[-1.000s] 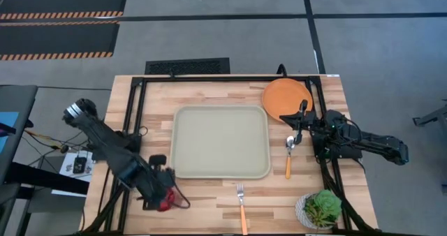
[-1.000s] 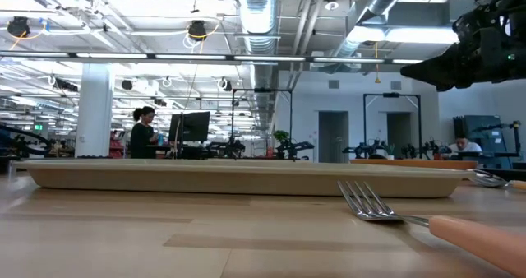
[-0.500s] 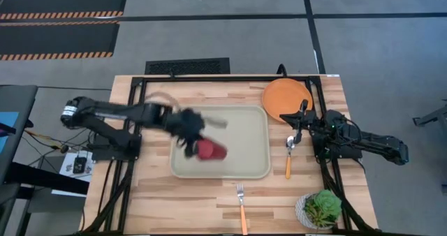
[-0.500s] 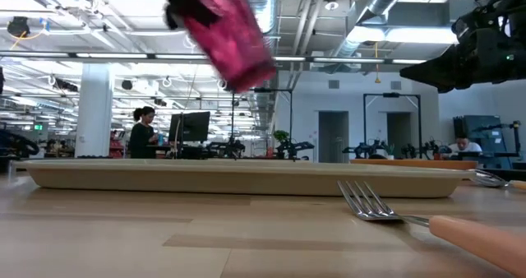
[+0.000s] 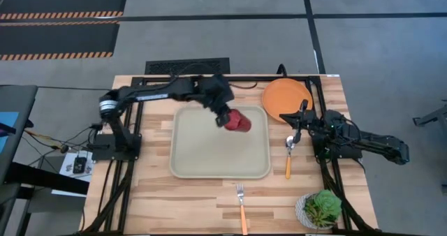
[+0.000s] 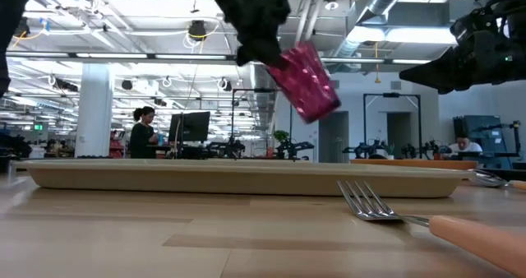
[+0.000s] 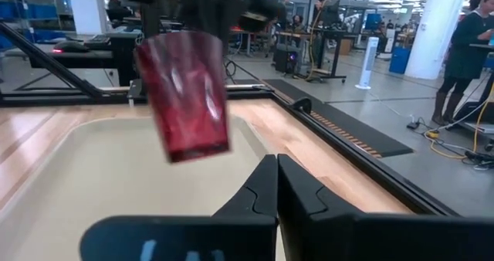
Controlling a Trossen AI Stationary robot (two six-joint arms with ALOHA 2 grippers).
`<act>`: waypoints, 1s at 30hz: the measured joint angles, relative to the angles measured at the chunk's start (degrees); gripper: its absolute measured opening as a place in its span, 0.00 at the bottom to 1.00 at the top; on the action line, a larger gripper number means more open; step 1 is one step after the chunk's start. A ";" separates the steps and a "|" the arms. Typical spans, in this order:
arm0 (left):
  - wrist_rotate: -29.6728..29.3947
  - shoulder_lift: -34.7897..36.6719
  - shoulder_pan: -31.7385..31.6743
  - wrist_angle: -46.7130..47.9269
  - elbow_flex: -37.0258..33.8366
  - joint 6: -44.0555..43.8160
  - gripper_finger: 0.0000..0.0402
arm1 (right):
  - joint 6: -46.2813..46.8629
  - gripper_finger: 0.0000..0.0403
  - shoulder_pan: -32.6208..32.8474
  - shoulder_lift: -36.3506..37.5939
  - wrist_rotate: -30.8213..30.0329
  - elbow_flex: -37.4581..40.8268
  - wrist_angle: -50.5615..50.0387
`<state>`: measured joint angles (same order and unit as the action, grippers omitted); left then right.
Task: Pick and place plate/cup/fork/spoon on tray
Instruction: Put the red cup on the gray serving tray
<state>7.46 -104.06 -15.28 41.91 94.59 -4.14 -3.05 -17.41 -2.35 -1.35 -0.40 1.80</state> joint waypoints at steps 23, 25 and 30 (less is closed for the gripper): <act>0.82 -27.10 -4.89 12.35 28.41 -2.32 0.00 | -0.41 0.04 0.02 -0.01 -0.15 -0.02 -0.50; 0.90 -27.18 -5.35 12.54 28.41 -2.67 0.00 | -0.42 0.04 0.02 0.00 -0.15 -0.02 -0.49; 0.77 -27.18 -5.82 12.59 28.41 -3.84 0.02 | -0.42 0.05 0.02 -0.01 -0.15 -0.02 -0.50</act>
<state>8.23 -131.24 -21.10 54.50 123.00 -7.99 -3.46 -17.39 -2.36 -1.50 -0.43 1.30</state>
